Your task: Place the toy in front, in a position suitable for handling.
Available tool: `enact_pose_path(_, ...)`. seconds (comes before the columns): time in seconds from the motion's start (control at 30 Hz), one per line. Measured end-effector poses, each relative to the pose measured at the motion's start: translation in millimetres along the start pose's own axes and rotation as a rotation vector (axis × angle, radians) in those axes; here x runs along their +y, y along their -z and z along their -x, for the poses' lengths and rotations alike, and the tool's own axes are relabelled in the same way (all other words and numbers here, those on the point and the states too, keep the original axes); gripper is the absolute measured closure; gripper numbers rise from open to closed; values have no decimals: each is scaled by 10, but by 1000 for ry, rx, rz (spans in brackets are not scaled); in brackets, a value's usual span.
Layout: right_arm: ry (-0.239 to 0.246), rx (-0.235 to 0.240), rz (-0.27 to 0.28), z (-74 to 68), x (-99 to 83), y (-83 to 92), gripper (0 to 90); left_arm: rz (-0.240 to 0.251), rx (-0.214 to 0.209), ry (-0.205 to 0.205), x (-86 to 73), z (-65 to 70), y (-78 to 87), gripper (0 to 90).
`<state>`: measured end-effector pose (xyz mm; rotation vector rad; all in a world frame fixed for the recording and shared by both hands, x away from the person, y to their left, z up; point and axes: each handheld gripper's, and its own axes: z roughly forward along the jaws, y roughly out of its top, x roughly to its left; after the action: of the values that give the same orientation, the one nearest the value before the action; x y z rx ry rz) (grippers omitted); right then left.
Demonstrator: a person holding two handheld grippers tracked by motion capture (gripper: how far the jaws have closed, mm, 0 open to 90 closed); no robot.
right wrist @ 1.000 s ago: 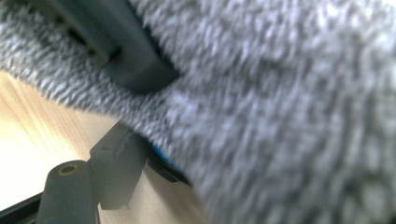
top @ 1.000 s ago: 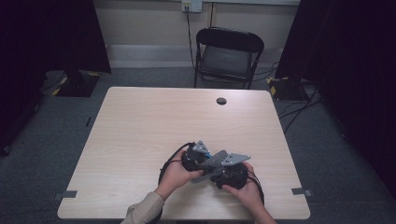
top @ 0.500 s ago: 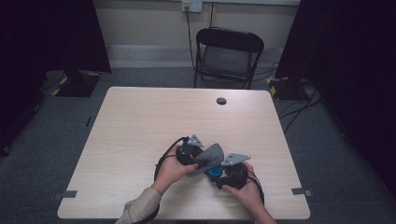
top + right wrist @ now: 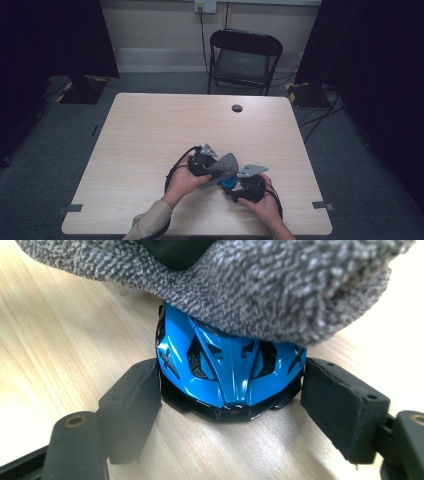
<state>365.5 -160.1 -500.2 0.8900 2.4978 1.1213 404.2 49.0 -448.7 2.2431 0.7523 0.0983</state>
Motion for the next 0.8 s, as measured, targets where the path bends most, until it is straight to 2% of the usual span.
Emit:
enact_pose_path(0.37, -14, -9, 1, -5, 57, -64, 234, 2, -12, 3, -7, 11, -28, 718)
enact_pose_path(0.8, -16, -14, 2, -11, 55, -62, 239, 13, 35, 0, 6, -25, 75, 717)
